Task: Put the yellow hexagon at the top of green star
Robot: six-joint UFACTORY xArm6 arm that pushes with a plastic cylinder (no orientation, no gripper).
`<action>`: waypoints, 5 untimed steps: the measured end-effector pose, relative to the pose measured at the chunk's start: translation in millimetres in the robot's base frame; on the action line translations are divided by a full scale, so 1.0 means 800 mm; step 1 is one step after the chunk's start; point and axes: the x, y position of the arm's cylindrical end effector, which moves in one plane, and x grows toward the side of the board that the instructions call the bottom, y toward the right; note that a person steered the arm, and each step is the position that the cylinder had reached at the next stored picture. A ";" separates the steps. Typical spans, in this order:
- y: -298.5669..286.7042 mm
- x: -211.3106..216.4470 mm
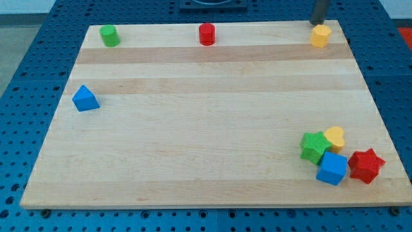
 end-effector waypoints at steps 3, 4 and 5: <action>0.000 0.031; 0.000 0.044; 0.000 0.056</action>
